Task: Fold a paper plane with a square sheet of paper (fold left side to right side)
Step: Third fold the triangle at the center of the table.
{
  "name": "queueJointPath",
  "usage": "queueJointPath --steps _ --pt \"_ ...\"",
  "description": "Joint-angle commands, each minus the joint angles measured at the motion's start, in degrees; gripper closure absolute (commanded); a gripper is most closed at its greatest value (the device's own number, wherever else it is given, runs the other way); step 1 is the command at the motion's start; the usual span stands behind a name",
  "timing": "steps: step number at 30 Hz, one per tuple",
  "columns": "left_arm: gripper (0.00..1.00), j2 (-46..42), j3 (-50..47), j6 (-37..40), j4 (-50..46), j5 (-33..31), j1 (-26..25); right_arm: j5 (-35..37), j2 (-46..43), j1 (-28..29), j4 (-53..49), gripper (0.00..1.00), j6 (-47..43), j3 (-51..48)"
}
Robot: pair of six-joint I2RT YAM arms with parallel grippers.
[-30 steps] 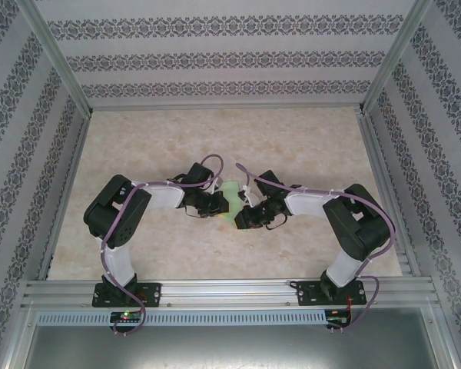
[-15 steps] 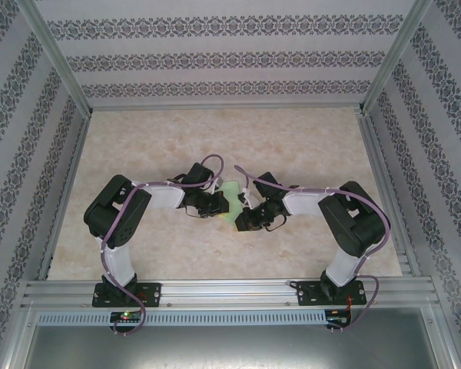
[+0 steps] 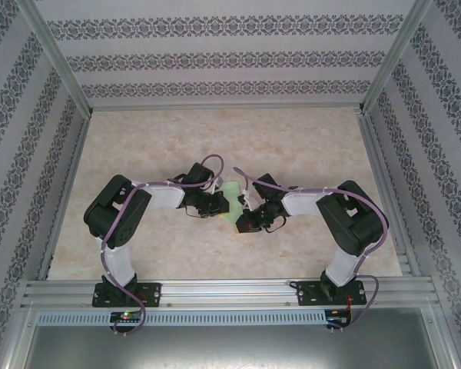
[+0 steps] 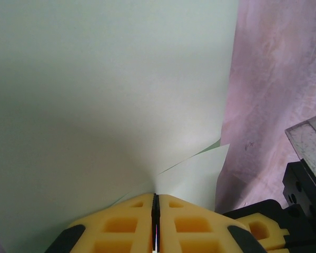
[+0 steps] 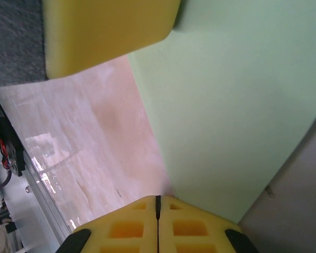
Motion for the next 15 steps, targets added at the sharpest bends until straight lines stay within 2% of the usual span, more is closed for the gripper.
queueJointPath --steps 1,5,8,15 --pt "0.86 -1.3 0.9 1.2 -3.7 -3.0 -0.9 1.2 1.6 -0.3 -1.7 0.95 -0.2 -1.9" --pt "0.79 -3.6 1.9 1.9 -4.7 -4.0 -0.9 1.5 2.1 -1.3 -1.9 0.99 0.2 -2.8" --pt "0.77 -6.5 1.1 2.1 -3.7 -4.4 -1.0 1.6 2.6 -1.6 -1.9 1.00 0.3 -3.0" --pt "0.84 -9.1 -0.5 1.6 -0.4 -2.0 -3.2 1.3 3.6 -1.7 -1.8 1.00 0.0 -2.8"
